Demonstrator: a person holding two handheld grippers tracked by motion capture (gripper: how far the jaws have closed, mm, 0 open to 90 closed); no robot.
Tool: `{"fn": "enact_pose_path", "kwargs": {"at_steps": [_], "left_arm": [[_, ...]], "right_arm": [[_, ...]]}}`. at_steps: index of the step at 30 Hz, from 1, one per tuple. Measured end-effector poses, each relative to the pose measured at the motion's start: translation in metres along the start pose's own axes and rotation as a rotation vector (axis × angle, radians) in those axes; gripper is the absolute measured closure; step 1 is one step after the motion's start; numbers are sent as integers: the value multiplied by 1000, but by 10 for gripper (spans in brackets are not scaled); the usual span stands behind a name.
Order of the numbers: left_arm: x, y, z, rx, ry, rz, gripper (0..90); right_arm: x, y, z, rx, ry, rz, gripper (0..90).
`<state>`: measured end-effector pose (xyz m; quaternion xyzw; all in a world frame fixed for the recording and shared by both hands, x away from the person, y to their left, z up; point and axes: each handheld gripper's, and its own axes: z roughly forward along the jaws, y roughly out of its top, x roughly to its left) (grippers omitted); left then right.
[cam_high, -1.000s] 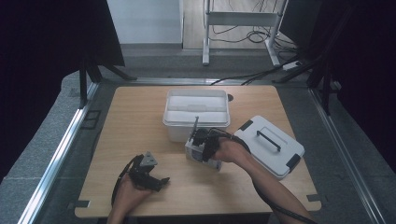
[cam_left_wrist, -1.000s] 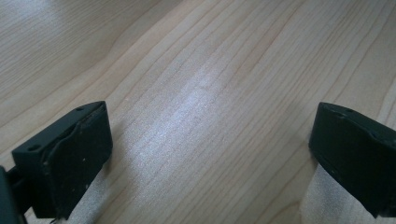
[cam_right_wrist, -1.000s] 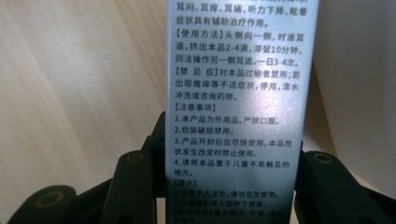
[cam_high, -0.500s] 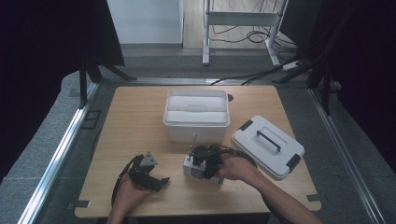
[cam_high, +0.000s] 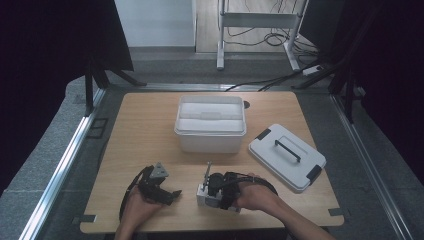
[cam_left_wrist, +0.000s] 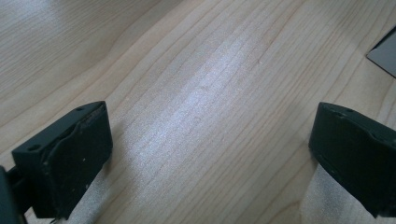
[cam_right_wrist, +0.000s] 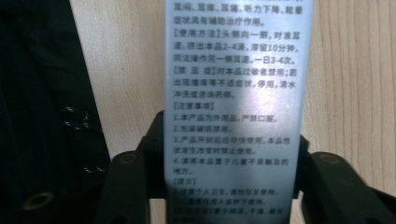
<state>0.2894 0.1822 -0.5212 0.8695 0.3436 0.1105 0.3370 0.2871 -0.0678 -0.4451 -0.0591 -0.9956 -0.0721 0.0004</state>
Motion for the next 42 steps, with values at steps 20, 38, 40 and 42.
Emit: {"fn": "enact_pose_path", "kwargs": {"at_steps": [20,38,40,42], "left_arm": [[0,0,0,-1,0,-2,0],[2,0,-1,-9,-12,-13,0],[6,-1,-2,-24,-42,-33,1],[8,-1,-3,-29,-53,-45,5]], "right_arm": [[-19,-6,-64,-127,15,44,386],[-68,-83,-35,-390,-91,314,250],[-74,-98,-25,-442,-133,367,187],[-75,-101,-23,-455,-145,380,165]]}}
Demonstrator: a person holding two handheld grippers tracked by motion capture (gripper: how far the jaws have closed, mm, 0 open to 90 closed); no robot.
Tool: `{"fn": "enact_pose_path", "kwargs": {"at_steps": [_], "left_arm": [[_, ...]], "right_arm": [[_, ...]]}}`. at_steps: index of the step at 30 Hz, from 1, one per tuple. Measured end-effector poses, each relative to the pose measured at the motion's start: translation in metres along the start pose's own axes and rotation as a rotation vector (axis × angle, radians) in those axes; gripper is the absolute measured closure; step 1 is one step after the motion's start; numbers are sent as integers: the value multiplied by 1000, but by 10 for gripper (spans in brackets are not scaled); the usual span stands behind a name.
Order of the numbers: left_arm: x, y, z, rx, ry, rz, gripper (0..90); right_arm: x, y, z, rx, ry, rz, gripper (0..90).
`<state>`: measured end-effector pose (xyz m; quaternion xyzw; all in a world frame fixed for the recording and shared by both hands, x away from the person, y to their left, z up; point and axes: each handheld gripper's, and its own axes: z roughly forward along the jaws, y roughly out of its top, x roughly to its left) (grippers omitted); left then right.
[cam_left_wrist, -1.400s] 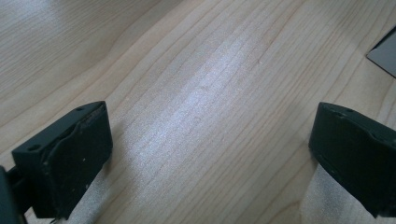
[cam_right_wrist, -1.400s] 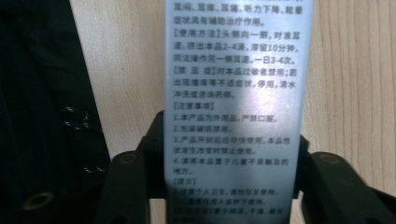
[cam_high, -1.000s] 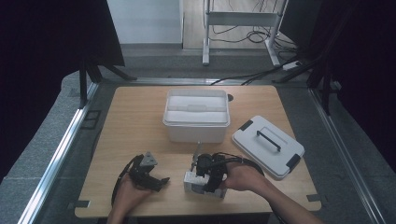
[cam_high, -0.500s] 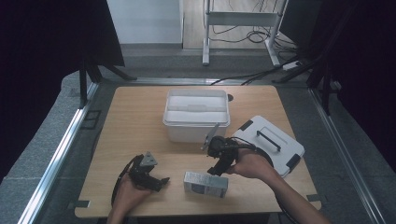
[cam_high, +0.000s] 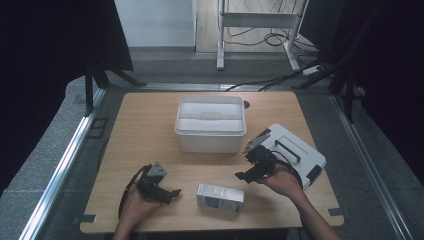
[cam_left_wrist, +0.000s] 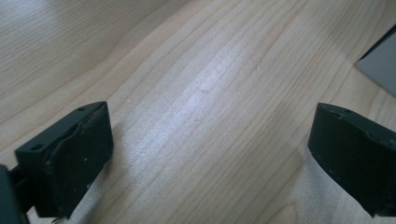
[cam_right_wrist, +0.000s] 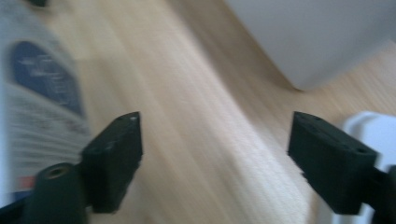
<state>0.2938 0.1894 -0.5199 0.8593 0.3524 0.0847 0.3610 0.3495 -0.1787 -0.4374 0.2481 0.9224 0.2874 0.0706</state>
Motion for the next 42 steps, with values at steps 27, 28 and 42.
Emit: {"fn": "enact_pose_path", "kwargs": {"at_steps": [27,28,42], "left_arm": [[74,135,15,27,44,77,74],[73,139,18,13,20,93,104],[47,123,3,26,-1,159,142]], "right_arm": [[-68,17,33,-265,-77,141,148],[-70,20,34,-263,-73,134,202],[-56,7,21,-251,-66,96,282]]}}
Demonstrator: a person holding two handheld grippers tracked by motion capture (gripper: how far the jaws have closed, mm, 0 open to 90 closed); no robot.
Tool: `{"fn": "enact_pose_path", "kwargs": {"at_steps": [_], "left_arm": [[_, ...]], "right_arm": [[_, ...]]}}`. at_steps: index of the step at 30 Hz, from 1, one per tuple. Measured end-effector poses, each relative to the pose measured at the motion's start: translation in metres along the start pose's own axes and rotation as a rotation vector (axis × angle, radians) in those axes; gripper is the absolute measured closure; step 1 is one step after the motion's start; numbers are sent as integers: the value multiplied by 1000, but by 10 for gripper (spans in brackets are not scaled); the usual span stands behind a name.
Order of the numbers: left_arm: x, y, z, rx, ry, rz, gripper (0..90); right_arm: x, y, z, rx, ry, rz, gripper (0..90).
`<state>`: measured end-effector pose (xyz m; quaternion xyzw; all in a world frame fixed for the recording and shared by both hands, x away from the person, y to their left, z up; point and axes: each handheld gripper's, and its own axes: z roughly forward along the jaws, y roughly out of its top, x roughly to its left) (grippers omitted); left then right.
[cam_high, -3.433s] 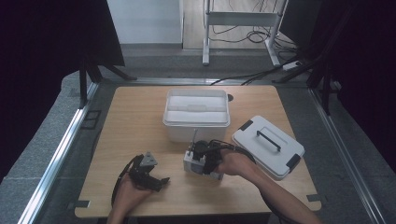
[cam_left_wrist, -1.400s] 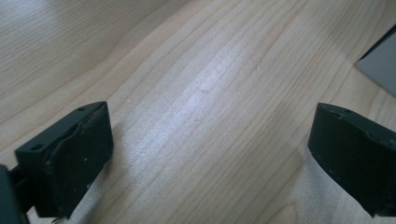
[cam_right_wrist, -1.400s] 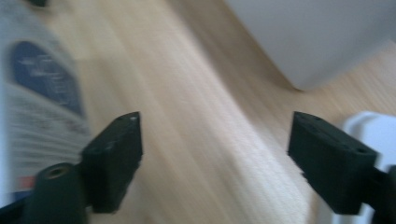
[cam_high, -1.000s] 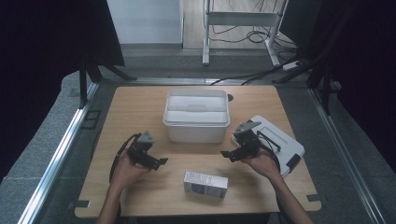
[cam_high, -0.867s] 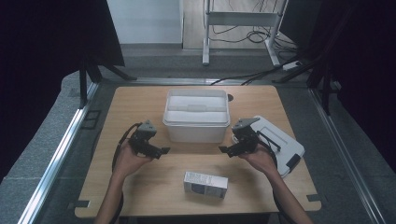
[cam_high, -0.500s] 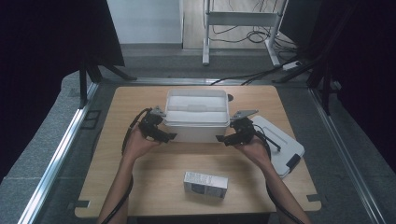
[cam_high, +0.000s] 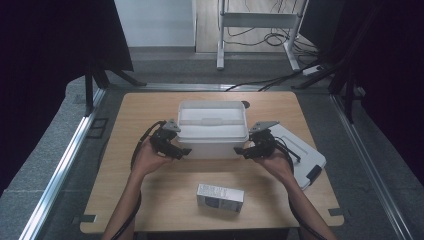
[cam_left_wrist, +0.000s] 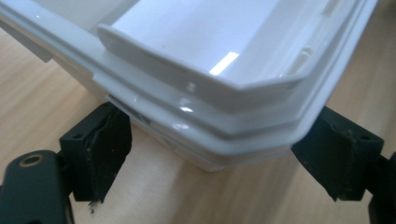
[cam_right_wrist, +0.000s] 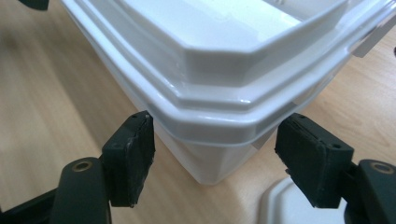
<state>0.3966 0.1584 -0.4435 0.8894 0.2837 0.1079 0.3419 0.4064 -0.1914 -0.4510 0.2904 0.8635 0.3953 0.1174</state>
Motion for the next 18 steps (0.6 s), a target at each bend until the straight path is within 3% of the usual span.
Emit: {"fn": "enact_pose_path", "kwargs": {"at_steps": [6,18], "left_arm": [[-18,-12,-11,2,-9,12,141],[-46,-31,-29,-2,-13,19,137]], "right_arm": [[15,-8,-9,8,22,-25,278],[41,-20,-23,3,48,-23,270]]}}
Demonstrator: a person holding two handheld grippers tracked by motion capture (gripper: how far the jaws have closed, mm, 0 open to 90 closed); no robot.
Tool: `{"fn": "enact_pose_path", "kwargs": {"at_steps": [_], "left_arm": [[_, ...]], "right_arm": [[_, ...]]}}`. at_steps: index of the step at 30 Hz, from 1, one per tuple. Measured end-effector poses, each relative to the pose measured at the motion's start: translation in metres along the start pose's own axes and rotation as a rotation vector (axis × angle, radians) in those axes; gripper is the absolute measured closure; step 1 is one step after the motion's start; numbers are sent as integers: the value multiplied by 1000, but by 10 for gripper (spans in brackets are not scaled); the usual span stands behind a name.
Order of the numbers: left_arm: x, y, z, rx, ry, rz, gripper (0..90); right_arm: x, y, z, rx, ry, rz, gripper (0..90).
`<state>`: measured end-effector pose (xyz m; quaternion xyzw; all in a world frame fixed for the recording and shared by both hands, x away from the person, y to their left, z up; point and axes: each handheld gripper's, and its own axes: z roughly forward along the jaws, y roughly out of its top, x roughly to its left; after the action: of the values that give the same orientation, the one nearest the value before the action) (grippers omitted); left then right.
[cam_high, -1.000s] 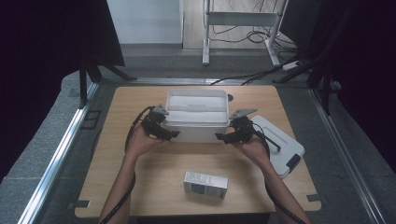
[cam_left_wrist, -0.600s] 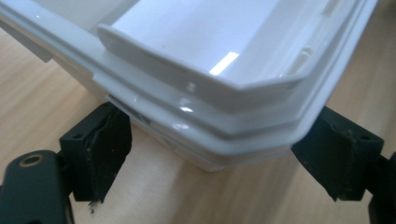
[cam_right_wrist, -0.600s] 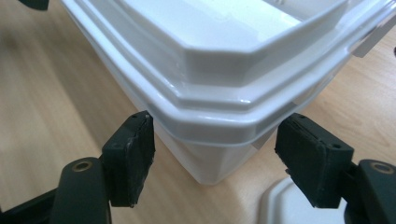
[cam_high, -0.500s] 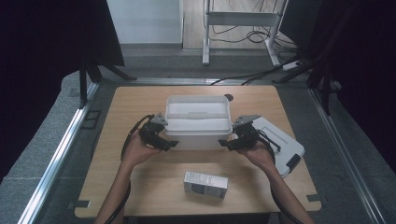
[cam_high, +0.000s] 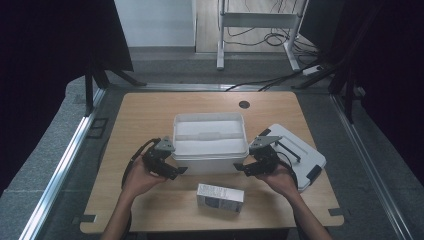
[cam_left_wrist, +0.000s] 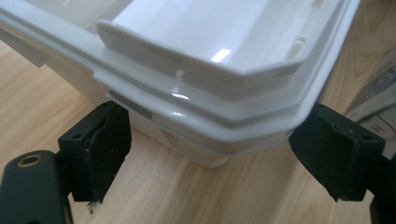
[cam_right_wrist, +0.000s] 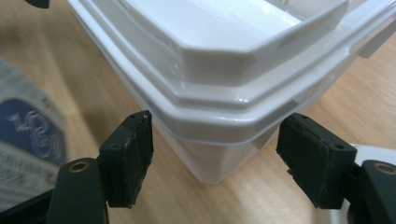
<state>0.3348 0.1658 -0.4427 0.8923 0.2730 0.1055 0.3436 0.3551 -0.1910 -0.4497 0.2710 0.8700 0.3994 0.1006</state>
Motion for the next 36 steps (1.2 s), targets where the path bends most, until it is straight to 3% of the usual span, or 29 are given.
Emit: {"fn": "enact_pose_path", "kwargs": {"at_steps": [5,8,11,13,17,19,21,26,30,36], "left_arm": [[-8,-8,-8,-9,-9,-14,138],[-7,-10,-8,-18,-22,-23,138],[-5,-11,-10,-2,-35,-28,135],[-4,-13,-12,23,-29,-17,116],[5,-22,-19,53,-33,-25,90],[12,-25,-25,64,-45,-31,78],[17,-25,-30,76,-39,-32,62],[29,-16,-45,107,-24,3,71],[38,-3,-59,118,-25,26,95],[47,22,-75,143,-25,79,145]], "right_arm": [[18,-4,-6,9,12,-19,270],[19,-4,-6,20,4,-31,262],[17,-4,-8,21,28,-19,216],[15,-8,-10,37,-6,-10,130],[11,-24,-13,52,-19,22,82],[11,-33,-13,53,-33,25,11],[12,-45,-13,71,-58,18,0],[14,-62,-11,93,-77,25,0],[14,-77,-9,88,-62,56,0],[13,-92,-3,108,-84,31,0]]}}
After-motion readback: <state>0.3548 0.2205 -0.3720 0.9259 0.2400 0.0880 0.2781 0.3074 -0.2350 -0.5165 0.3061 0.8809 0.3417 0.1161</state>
